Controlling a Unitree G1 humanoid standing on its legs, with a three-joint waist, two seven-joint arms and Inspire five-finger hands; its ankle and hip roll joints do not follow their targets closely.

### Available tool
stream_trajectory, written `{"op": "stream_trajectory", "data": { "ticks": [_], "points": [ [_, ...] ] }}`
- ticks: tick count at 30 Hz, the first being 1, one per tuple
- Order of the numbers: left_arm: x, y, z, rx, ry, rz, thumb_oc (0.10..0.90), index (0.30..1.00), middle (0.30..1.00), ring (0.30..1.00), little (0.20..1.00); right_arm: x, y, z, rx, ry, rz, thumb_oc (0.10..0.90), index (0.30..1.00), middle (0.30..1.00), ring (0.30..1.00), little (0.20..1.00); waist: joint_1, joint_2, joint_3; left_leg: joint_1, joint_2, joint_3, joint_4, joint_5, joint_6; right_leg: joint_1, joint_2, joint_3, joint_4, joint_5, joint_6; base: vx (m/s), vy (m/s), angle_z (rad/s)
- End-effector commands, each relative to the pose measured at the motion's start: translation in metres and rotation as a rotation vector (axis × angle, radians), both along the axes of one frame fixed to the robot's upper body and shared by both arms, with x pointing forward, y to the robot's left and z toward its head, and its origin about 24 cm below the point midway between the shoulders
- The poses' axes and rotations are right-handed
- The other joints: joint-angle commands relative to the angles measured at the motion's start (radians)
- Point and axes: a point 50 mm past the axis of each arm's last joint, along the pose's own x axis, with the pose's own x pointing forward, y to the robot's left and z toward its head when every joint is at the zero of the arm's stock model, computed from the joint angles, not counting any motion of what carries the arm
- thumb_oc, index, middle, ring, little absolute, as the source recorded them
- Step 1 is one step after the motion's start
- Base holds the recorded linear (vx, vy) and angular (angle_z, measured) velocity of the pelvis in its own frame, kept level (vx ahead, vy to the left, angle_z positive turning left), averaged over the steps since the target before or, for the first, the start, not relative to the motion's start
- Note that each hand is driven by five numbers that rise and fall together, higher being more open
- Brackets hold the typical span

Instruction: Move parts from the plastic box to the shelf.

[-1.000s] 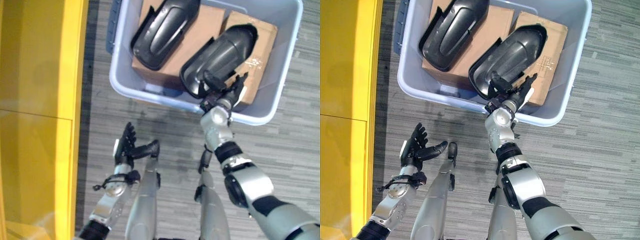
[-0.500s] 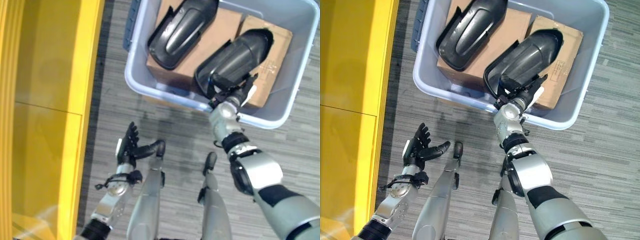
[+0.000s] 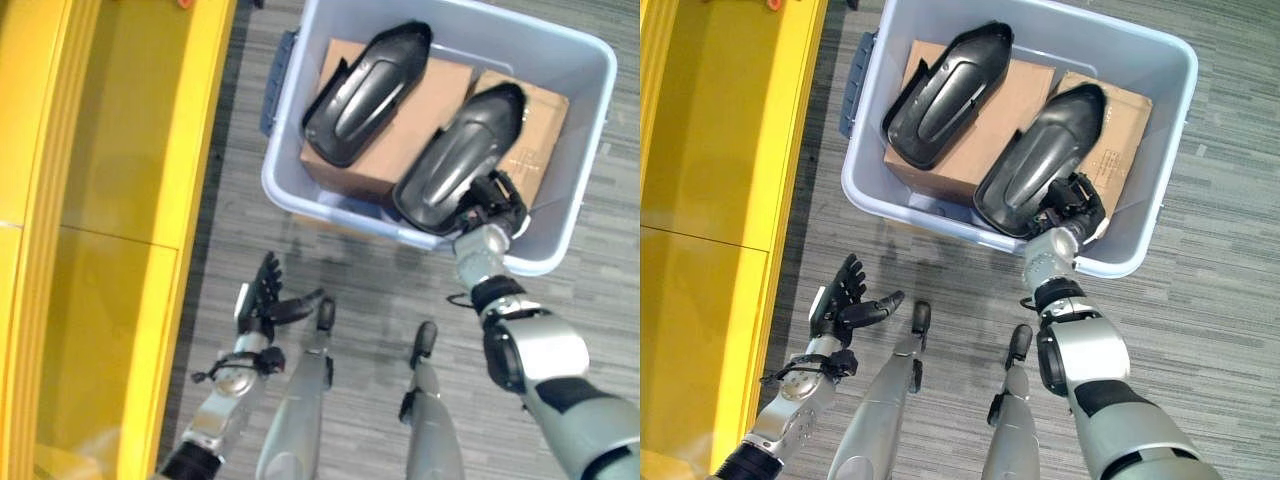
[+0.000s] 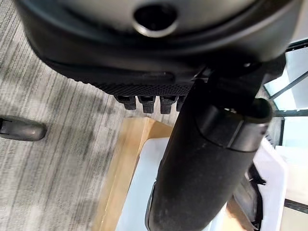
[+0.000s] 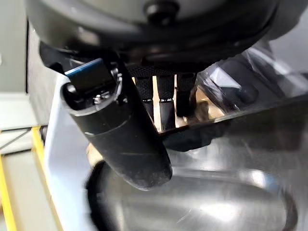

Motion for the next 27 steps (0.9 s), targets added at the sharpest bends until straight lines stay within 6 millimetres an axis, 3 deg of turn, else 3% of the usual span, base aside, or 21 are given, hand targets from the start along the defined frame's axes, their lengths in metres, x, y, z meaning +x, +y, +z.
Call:
{"op": "stream_trajectory", "data": {
  "ticks": [1, 15, 22, 27],
  "points": [
    [0.006, -0.019, 0.028, -0.078, -0.139, -0.075, 0.900, 1.000, 1.000, 1.000, 1.000, -0.013, 0.036, -0.056, 0.193, 0.154, 0.096, 0.400, 0.300, 0.300, 0.300, 0.300, 0.052, 0.078, 0.068, 0.059, -0.007, -0.009, -0.030, -0.077, 0.011, 0.080, -0.004, 0.001, 0.093, -0.147, 0.051, 0.00, 0.000, 0.00],
    [0.005, -0.014, 0.020, -0.092, -0.101, -0.060, 0.900, 1.000, 1.000, 1.000, 1.000, -0.014, 0.015, -0.045, 0.184, 0.051, 0.024, 0.400, 0.300, 0.300, 0.300, 0.300, 0.016, 0.050, 0.047, 0.113, 0.016, -0.002, -0.041, -0.078, 0.007, 0.098, 0.008, 0.015, 0.110, -0.152, 0.044, 0.00, 0.000, 0.00],
    [0.003, -0.001, 0.014, -0.077, -0.073, -0.014, 0.900, 1.000, 1.000, 1.000, 1.000, -0.014, 0.033, -0.021, 0.076, -0.124, 0.113, 0.400, 0.300, 0.300, 0.300, 0.300, -0.022, 0.008, 0.018, 0.174, 0.040, 0.007, -0.056, -0.073, 0.002, 0.127, 0.020, 0.028, 0.119, -0.153, 0.039, 0.00, -0.013, -0.02],
    [-0.005, 0.012, 0.005, -0.065, -0.032, 0.018, 0.900, 1.000, 1.000, 1.000, 1.000, -0.027, 0.047, -0.010, 0.027, -0.271, 0.201, 0.400, 0.300, 0.300, 0.300, 0.300, -0.058, -0.031, -0.019, 0.244, 0.060, 0.016, -0.081, -0.067, -0.002, 0.165, 0.032, 0.036, 0.120, -0.155, 0.034, 0.02, -0.045, -0.19]
  ]
}}
